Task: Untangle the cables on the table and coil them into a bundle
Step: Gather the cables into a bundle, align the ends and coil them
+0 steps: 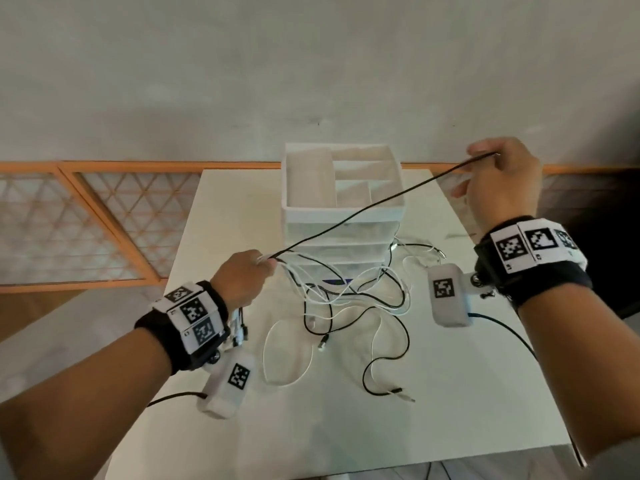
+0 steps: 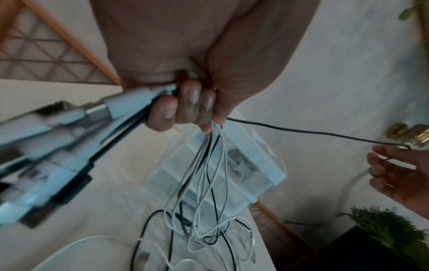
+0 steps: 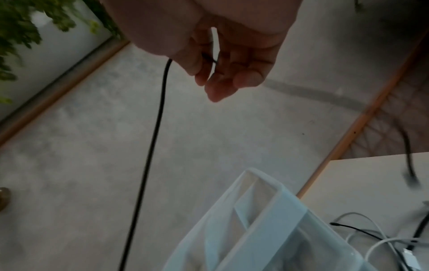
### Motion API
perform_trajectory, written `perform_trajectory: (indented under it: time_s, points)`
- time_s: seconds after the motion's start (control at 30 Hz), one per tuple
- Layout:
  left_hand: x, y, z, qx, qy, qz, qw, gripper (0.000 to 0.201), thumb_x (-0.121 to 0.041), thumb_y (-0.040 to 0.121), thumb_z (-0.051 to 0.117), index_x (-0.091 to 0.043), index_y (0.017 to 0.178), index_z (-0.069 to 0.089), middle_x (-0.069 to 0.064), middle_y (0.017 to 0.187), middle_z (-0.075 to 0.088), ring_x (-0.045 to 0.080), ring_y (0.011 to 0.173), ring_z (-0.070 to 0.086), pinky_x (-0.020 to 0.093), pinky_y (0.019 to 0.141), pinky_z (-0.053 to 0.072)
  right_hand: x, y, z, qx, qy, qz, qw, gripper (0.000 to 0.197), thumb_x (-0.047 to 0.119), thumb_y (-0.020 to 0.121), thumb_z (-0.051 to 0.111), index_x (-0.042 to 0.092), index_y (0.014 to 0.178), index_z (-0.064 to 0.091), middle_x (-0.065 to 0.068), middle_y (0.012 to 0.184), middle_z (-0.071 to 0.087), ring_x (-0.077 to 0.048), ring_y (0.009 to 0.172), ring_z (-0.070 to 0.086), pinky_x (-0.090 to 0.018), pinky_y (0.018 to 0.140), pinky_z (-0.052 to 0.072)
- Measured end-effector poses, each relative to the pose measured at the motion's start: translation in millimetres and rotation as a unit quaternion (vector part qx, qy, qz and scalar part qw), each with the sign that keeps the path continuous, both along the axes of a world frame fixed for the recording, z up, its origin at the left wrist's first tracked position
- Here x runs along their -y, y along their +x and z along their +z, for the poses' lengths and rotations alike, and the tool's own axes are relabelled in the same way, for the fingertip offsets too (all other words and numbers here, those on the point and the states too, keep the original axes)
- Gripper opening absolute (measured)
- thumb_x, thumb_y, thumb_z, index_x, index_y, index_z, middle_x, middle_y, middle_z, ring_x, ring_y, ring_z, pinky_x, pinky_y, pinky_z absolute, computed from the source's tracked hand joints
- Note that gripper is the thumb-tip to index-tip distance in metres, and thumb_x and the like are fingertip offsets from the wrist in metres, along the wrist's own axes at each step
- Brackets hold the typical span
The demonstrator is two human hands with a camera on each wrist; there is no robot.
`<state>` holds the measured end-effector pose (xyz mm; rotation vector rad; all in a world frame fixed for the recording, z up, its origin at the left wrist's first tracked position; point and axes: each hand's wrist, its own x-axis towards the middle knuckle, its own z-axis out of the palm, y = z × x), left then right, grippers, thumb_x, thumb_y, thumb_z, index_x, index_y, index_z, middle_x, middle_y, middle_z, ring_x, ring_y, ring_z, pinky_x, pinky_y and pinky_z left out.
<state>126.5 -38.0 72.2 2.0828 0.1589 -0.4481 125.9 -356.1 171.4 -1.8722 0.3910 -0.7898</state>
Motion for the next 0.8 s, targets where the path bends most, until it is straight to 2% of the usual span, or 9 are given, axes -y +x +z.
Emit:
perform_trajectory:
  time_s: [0.1,0.2,0.33,0.43,0.53,0.6,0.67,0.73,0.8]
  points:
    - [-5,-2,-4,-0.015,-0.017,0.028,0.999,0.018,-0.022,0.096,0.053,-0.008,0.087,0.053,0.002,0.06,0.036,0.016,0.046,0.028,0.021,0.042,0.024,2,15,-9,-0.027,-0.018,0.028,0.999,0.028,0.012,0.091,0.037,0.029,0.09,0.06,0.002,0.084,0.068,-0.018,0.049,0.063,-0.029,0.052,0.048]
    - [-1,-7,1,-0.012,-0.055,0.009,0.998,0.017,-0.022,0.097,0.055,-0.007,0.089,0.056,0.001,0.06,0.035,0.014,0.047,0.025,0.022,0.043,0.021,3,29,-18,-0.058,-0.021,0.105,0.993,0.031,0.016,0.09,0.036,0.035,0.083,0.06,0.01,0.091,0.065,-0.02,0.055,0.066,-0.03,0.048,0.046]
    - [-1,-12,8,0.002,-0.11,-0.004,0.994,0.035,-0.039,0.098,0.053,-0.007,0.089,0.061,-0.006,0.054,0.032,0.012,0.048,0.022,0.025,0.046,0.021,23,41,-37,-0.081,-0.016,0.157,0.984,0.039,0.012,0.097,0.037,0.037,0.081,0.062,0.01,0.097,0.061,-0.017,0.055,0.065,-0.029,0.045,0.045]
    - [1,-14,9,0.0,-0.136,0.004,0.991,0.046,-0.046,0.099,0.046,-0.004,0.092,0.062,-0.01,0.048,0.032,0.012,0.046,0.023,0.027,0.048,0.02,40,44,-68,-0.18,-0.045,0.142,0.972,0.04,0.002,0.099,0.039,0.035,0.096,0.062,0.003,0.102,0.062,-0.011,0.053,0.067,-0.03,0.047,0.046]
    - [5,-15,6,0.002,-0.136,0.004,0.991,0.044,-0.041,0.102,0.041,-0.003,0.093,0.063,-0.009,0.049,0.032,0.012,0.045,0.022,0.026,0.046,0.02,43,29,-103,-0.349,-0.127,0.145,0.917,0.05,-0.004,0.093,0.048,0.032,0.127,0.057,-0.003,0.119,0.065,-0.018,0.072,0.07,-0.034,0.06,0.056]
    - [8,-16,1,0.005,-0.131,0.004,0.991,0.04,-0.036,0.103,0.041,-0.004,0.092,0.063,-0.009,0.049,0.033,0.012,0.044,0.022,0.025,0.046,0.02,39,17,-122,-0.404,-0.169,0.154,0.886,0.052,-0.002,0.09,0.047,0.031,0.129,0.055,-0.004,0.116,0.068,-0.013,0.071,0.069,-0.025,0.057,0.05]
    - [11,-16,-4,0.004,-0.123,0.002,0.992,0.038,-0.034,0.103,0.042,-0.006,0.089,0.063,-0.008,0.05,0.034,0.012,0.045,0.022,0.025,0.047,0.019,33,12,-131,-0.405,-0.17,0.154,0.885,0.05,0.001,0.088,0.045,0.03,0.126,0.057,-0.005,0.117,0.067,-0.013,0.072,0.069,-0.021,0.056,0.044]
    - [14,-17,-7,0.0,-0.115,-0.003,0.993,0.037,-0.034,0.103,0.043,-0.008,0.086,0.064,-0.01,0.048,0.034,0.012,0.047,0.021,0.025,0.047,0.018,32,15,-129,-0.38,-0.174,0.152,0.896,0.052,-0.002,0.085,0.047,0.028,0.127,0.056,-0.003,0.123,0.062,-0.02,0.087,0.066,-0.022,0.068,0.043]
    - [17,-17,-9,-0.001,-0.109,-0.01,0.994,0.037,-0.033,0.102,0.044,-0.008,0.085,0.064,-0.012,0.046,0.034,0.011,0.047,0.021,0.024,0.046,0.018,33,23,-118,-0.326,-0.191,0.15,0.914,0.055,-0.007,0.082,0.05,0.027,0.126,0.055,-0.001,0.116,0.058,-0.018,0.083,0.058,-0.026,0.071,0.044]
